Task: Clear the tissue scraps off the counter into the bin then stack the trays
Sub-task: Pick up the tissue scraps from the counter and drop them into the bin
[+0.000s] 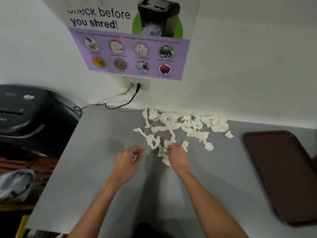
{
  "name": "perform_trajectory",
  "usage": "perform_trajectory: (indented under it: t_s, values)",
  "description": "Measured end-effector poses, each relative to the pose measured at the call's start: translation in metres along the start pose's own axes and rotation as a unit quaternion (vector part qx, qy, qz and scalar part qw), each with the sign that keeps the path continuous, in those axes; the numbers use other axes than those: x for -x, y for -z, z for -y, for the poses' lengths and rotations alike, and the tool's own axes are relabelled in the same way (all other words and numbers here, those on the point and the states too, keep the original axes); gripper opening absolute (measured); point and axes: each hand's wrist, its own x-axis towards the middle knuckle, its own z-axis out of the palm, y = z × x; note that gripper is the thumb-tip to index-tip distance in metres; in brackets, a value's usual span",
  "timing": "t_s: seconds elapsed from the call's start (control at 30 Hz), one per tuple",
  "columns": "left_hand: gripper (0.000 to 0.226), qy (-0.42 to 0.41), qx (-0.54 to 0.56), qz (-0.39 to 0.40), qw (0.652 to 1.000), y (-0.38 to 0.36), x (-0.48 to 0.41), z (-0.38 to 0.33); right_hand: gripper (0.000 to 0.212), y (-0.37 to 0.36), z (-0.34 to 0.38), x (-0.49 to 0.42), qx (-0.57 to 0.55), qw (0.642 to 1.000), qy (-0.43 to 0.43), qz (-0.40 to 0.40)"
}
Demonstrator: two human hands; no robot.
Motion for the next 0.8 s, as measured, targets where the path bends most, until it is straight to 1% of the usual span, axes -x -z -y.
perform_trajectory:
  t_s: [0.07,0.17,0.23,0.3,0.33,0.37,0.4,0.43,0.47,0.5,0.53,0.57,0.6,0.63,0.67,0.7,0.8]
  values:
    - [0.017,0.006,0.006,0.010,1.000,-0.005,0.001,-0.006,0.012,0.007,-0.001,0.021,-0.021,0.999,-0.039,0.015]
    - [0.014,0.012,0.052,0.020,0.998,-0.013,0.000,-0.021,0.011,0.032,0.001,0.041,-0.072,0.995,-0.051,-0.037]
    - [0.013,0.024,0.102,0.013,0.994,-0.019,-0.003,-0.033,0.009,0.063,0.012,0.054,-0.152,0.986,-0.050,-0.055]
    - [0.017,0.033,0.145,0.011,0.989,-0.026,-0.007,-0.041,0.005,0.095,0.024,0.066,-0.252,0.965,-0.059,-0.043]
    - [0.018,0.030,0.163,0.014,0.986,-0.030,-0.009,-0.045,0.003,0.110,0.030,0.072,-0.312,0.948,-0.061,-0.031]
    - [0.020,0.032,0.189,0.022,0.981,-0.034,-0.011,-0.051,0.003,0.124,0.038,0.078,-0.384,0.921,-0.060,-0.015]
    - [0.022,0.049,0.236,0.032,0.970,-0.037,-0.012,-0.058,0.006,0.135,0.045,0.084,-0.458,0.887,-0.060,0.001]
    - [0.025,0.080,0.302,0.049,0.949,-0.040,-0.012,-0.066,0.010,0.143,0.051,0.089,-0.524,0.850,-0.061,0.014]
    - [0.029,0.124,0.384,0.071,0.912,-0.042,-0.013,-0.075,0.014,0.150,0.057,0.093,-0.568,0.820,-0.063,0.025]
    - [0.034,0.173,0.461,0.094,0.865,-0.044,-0.012,-0.084,0.016,0.153,0.061,0.095,-0.586,0.807,-0.063,0.036]
    - [0.038,0.214,0.522,0.113,0.818,-0.047,-0.012,-0.090,0.016,0.152,0.064,0.096,-0.580,0.811,-0.061,0.044]
    - [0.041,0.242,0.559,0.127,0.783,-0.049,-0.010,-0.093,0.016,0.148,0.066,0.097,-0.546,0.835,-0.055,0.041]
    - [0.042,0.259,0.577,0.136,0.762,-0.050,-0.007,-0.097,0.020,0.141,0.065,0.097,-0.476,0.878,-0.043,0.019]
    - [0.040,0.267,0.587,0.138,0.752,-0.052,-0.004,-0.099,0.024,0.134,0.063,0.096,-0.387,0.921,-0.032,-0.015]
    - [0.037,0.270,0.591,0.136,0.748,-0.053,-0.002,-0.099,0.028,0.127,0.061,0.096,-0.302,0.952,-0.021,-0.047]
    - [0.035,0.267,0.587,0.134,0.752,-0.052,0.001,-0.100,0.030,0.121,0.060,0.098,-0.250,0.966,-0.002,-0.069]
    - [0.033,0.234,0.547,0.137,0.792,-0.050,0.006,-0.091,0.033,0.104,0.059,0.103,-0.173,0.977,0.060,-0.107]
